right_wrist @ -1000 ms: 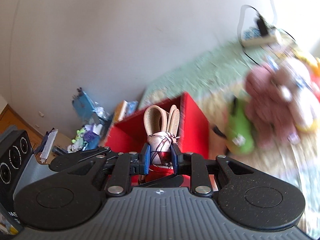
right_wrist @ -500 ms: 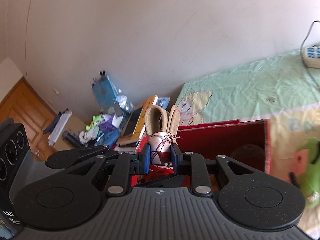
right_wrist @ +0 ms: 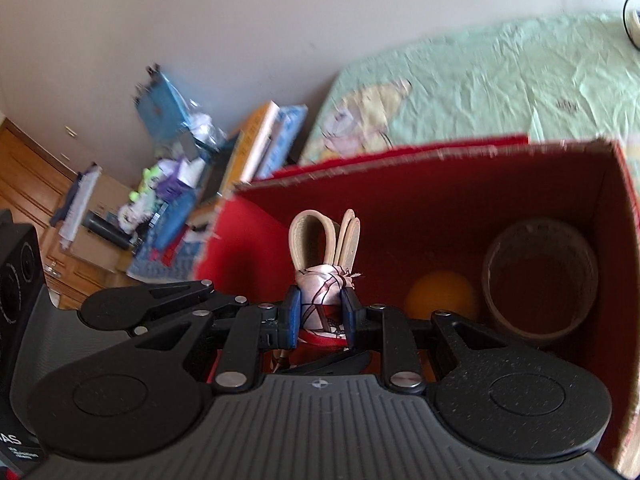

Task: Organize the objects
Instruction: 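Lift the cloth pouch with the right gripper and carry it over the box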

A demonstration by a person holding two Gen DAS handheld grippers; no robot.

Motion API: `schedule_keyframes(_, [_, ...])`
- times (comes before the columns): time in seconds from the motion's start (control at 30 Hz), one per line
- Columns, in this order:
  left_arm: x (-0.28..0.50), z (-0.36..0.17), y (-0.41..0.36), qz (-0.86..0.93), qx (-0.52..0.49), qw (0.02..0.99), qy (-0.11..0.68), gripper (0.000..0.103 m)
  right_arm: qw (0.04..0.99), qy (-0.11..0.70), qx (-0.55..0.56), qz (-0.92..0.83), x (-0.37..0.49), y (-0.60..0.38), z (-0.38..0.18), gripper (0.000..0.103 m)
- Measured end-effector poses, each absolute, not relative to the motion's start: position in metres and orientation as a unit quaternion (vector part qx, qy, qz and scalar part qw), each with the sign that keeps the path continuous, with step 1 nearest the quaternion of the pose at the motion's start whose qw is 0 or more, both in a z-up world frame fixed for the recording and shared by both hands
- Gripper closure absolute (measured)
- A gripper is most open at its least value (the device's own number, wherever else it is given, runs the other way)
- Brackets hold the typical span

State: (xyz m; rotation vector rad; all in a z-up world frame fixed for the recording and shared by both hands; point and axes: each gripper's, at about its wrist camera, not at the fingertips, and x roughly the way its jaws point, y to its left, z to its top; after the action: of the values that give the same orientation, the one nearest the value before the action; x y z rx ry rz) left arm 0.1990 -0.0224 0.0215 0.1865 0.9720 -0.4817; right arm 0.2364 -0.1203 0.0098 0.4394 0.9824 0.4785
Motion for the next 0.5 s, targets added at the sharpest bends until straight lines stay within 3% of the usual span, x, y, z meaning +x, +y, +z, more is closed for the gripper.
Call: schedule_keyframes(0.5, [0.229, -0.005, -0.034, -0.227, 0.102, 0.804, 0.541, 0.06, 0.805, 0.534, 0.19, 0.174, 0.253, -0.118, -0.016, 0.08])
